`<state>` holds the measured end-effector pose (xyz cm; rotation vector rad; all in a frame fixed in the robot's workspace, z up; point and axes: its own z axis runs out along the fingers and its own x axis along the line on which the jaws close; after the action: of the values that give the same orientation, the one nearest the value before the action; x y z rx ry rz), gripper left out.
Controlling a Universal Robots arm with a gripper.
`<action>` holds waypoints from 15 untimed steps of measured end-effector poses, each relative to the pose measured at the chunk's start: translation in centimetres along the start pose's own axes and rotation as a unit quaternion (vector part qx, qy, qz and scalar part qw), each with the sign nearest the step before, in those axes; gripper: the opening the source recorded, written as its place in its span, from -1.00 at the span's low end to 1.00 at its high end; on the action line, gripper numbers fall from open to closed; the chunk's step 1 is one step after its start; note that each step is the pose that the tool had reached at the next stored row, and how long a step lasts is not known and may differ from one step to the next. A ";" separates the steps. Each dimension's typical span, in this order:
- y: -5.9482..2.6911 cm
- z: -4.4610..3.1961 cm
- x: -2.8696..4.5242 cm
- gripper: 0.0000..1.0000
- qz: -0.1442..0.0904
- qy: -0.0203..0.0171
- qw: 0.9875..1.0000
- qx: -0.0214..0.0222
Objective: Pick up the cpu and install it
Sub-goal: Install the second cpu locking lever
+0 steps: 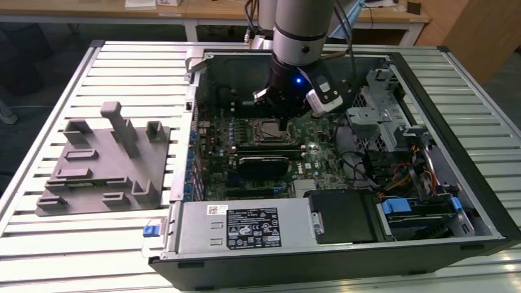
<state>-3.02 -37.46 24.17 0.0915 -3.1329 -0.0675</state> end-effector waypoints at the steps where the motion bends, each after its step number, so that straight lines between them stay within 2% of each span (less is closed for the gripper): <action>1: -0.01 0.12 0.03 -0.79 0.000 0.000 1.000 -0.001; 5: -0.06 0.44 0.26 -0.79 0.000 0.000 1.000 -0.003; 9: -0.12 0.48 1.13 -0.79 0.000 0.000 1.000 -0.005; 15: -1.00 0.56 1.94 -0.79 0.000 -0.001 1.000 -0.008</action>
<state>-4.90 -38.55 23.58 0.0915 -3.1329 -0.0933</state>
